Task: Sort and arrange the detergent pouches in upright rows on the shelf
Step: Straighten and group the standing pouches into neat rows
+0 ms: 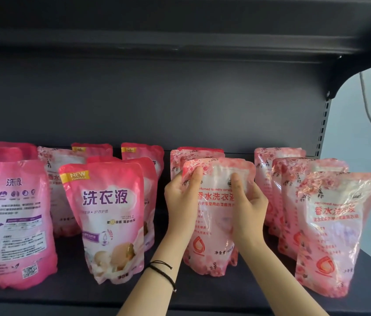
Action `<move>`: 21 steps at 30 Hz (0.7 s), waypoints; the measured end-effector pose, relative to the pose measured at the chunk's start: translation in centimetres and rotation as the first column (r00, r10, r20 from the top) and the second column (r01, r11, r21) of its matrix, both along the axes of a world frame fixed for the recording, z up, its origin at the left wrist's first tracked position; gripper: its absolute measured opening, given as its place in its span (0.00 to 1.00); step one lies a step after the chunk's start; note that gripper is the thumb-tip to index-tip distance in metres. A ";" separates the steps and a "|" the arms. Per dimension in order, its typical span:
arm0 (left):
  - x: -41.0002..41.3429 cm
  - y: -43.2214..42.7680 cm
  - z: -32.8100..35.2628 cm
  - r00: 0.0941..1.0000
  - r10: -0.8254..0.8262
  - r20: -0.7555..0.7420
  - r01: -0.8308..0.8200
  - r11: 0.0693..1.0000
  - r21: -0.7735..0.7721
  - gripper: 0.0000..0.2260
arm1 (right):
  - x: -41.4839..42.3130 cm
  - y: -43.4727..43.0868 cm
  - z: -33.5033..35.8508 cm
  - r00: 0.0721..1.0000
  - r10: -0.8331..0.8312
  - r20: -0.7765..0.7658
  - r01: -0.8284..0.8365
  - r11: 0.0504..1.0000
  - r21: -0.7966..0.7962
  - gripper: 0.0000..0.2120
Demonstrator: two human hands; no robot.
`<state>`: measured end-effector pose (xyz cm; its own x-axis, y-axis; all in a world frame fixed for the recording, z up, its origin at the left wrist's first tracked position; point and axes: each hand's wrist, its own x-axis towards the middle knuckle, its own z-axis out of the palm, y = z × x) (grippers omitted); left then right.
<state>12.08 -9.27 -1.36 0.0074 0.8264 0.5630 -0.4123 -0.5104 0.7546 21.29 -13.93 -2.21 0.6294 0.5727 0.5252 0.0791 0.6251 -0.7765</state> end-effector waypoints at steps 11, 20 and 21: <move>-3.4 0.0 3.5 0.897 0.111 -0.428 0.005 0.965 0.261 0.10 | 2.9 -3.1 3.2 0.921 -0.074 0.383 0.123 0.987 -0.104 0.08; -5.3 -0.5 11.6 0.111 0.601 -0.791 0.213 0.763 0.610 0.06 | 4.9 -4.7 11.7 -0.076 0.178 0.981 0.560 0.822 -0.105 0.09; -5.2 -0.3 12.7 0.041 0.602 -0.797 0.267 0.762 0.590 0.05 | 4.8 -4.4 12.8 -0.149 0.256 0.955 0.600 0.791 -0.118 0.09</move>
<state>6.90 -9.57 11.31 0.7627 0.5011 0.4088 0.5737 -0.8161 -0.0699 26.07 -18.35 10.60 -0.1631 0.9061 0.3905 0.9735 0.0836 0.2126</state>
